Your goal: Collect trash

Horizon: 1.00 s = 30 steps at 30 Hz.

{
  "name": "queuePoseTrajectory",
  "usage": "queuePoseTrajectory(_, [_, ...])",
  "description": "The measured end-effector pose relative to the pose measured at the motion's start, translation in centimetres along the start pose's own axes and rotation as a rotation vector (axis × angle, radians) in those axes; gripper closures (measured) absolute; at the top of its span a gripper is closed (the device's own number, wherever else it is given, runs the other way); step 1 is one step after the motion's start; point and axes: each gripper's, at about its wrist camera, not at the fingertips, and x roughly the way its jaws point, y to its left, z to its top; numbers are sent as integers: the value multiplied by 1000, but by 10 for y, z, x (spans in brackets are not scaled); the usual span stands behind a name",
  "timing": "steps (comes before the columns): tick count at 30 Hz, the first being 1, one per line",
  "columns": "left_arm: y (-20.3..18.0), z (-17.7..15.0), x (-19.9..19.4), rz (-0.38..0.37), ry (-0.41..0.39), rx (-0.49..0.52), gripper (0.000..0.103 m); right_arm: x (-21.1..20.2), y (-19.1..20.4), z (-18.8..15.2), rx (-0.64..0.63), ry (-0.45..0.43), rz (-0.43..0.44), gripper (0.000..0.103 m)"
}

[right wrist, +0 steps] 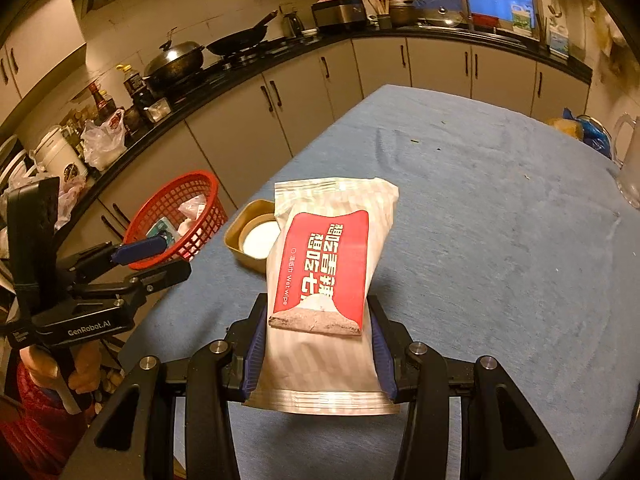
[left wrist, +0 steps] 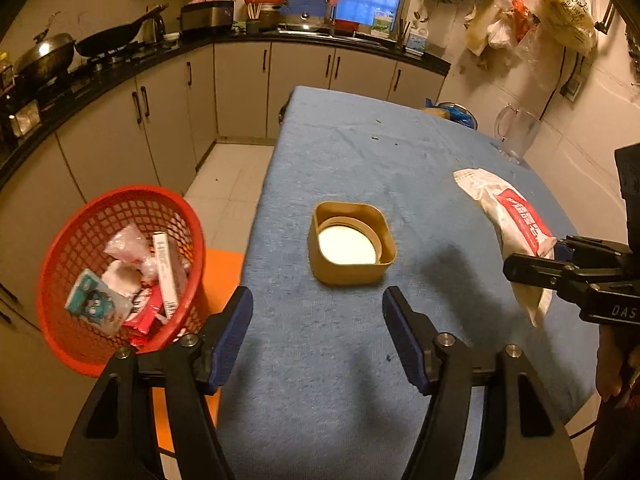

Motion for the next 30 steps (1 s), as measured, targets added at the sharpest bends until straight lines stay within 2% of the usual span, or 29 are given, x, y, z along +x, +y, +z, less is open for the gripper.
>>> queuePoseTrajectory(4, [0, 12, 22, 17, 42, -25, 36, -5, -8, -2, 13, -5, -5, 53])
queuePoseTrajectory(7, [4, 24, 34, -10, 61, -55, 36, -8, -15, -6, 22, -9, -1, 53])
queuePoseTrajectory(8, [4, 26, 37, -13, 67, -60, 39, -8, -18, -6, 28, -10, 2, 53])
queuePoseTrajectory(10, [4, 35, 48, -25, 91, -60, 47, -9, -24, -7, 40, -12, 8, 53])
queuePoseTrajectory(12, [3, 40, 61, 6, 135, -65, 64, -9, -28, -7, 50, -13, 10, 53])
queuePoseTrajectory(13, [2, 41, 67, -1, 151, -65, 67, -9, -30, -8, 53, -15, 13, 53])
queuePoseTrajectory(17, [0, 44, 84, 18, 187, -64, 94, -8, -35, -8, 63, -15, 20, 53])
queuePoseTrajectory(18, [-2, 42, 85, 21, 185, -58, 96, -8, -36, -8, 66, -14, 23, 53])
queuePoseTrajectory(24, [-13, 38, 68, 34, 135, -20, 96, -5, -38, -7, 72, -15, 31, 53])
queuePoseTrajectory(30, [-4, 36, 32, 35, 71, -28, 96, -3, -27, -3, 47, -16, 51, 53])
